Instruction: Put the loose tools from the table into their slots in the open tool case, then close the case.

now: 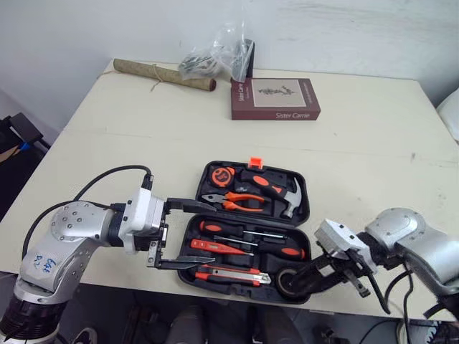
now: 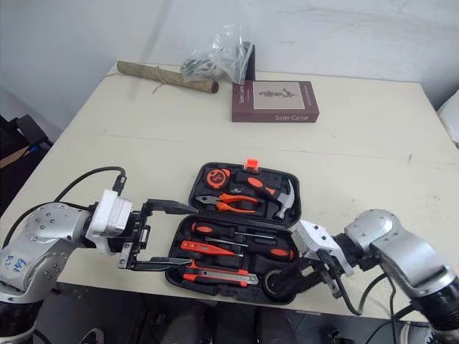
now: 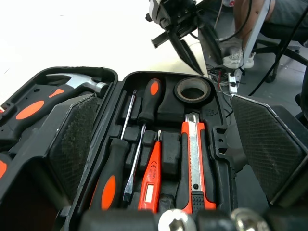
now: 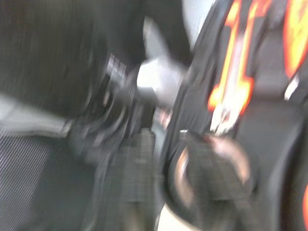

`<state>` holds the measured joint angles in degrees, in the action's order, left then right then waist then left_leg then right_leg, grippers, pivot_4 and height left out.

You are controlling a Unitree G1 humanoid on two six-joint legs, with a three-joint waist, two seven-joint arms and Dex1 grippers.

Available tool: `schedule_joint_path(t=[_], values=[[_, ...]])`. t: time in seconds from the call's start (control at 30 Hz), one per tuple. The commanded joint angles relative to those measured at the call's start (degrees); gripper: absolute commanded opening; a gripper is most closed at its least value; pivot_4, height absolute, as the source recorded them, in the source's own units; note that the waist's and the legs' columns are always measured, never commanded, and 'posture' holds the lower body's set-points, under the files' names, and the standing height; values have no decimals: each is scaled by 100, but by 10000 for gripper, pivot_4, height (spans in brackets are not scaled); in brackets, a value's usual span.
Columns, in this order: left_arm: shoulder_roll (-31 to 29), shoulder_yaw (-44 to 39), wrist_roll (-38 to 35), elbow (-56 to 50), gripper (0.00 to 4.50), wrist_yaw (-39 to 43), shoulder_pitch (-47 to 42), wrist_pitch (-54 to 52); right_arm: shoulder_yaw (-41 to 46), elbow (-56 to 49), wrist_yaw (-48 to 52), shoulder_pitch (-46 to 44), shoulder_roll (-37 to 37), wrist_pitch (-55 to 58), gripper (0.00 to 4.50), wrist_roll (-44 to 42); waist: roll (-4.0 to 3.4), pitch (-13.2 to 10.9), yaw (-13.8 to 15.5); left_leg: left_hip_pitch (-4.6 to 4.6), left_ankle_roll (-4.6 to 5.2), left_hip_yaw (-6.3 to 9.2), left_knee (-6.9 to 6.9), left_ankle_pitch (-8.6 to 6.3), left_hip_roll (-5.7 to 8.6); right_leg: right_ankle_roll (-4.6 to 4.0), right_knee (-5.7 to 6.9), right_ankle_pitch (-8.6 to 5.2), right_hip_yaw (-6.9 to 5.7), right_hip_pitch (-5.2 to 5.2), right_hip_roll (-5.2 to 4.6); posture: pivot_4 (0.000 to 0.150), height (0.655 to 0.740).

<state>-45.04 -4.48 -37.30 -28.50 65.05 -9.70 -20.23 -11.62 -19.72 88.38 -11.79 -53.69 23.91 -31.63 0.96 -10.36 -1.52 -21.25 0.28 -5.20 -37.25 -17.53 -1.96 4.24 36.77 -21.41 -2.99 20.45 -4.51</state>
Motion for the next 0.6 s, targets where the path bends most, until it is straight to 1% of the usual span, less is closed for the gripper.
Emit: schedule_joint_path(t=[0.03,0.13,0.23,0.4,0.5,0.6], values=[[-17,-92,30,-21,45000,1,3,115,107,197,-185,65,405,-633,946,159,0,-1,-1,0,0,-1,-1,0,1,0,0,0,0,0,-1,1500,7400],[-39,-114,33,-34,45000,-1,5,110,-6,383,-299,116,587,-955,946,480,0,-1,-4,1,0,-1,-3,0,0,0,4,0,2,0,0,1500,7400],[-67,-142,29,-53,45000,2,20,97,-177,633,-234,183,533,-1340,946,911,0,-1,-2,1,0,-1,-2,0,1,0,4,0,1,0,-1,1500,7400],[-141,-237,29,-63,45000,-19,86,78,-419,1344,-127,254,483,-2145,946,1526,1,0,-3,5,0,-1,-2,0,0,0,4,0,1,-3,-1,1500,7400],[-161,-321,53,5,45000,-67,123,93,-494,1692,-85,235,526,-2710,946,1693,6,3,-3,14,0,-1,-2,0,0,0,3,0,1,-11,-1,1500,7400],[-120,-449,76,149,45000,-187,178,75,-412,1769,-132,192,644,-2829,946,1468,16,9,-3,18,0,0,-2,0,0,0,2,0,1,-15,-1,1500,7400]])
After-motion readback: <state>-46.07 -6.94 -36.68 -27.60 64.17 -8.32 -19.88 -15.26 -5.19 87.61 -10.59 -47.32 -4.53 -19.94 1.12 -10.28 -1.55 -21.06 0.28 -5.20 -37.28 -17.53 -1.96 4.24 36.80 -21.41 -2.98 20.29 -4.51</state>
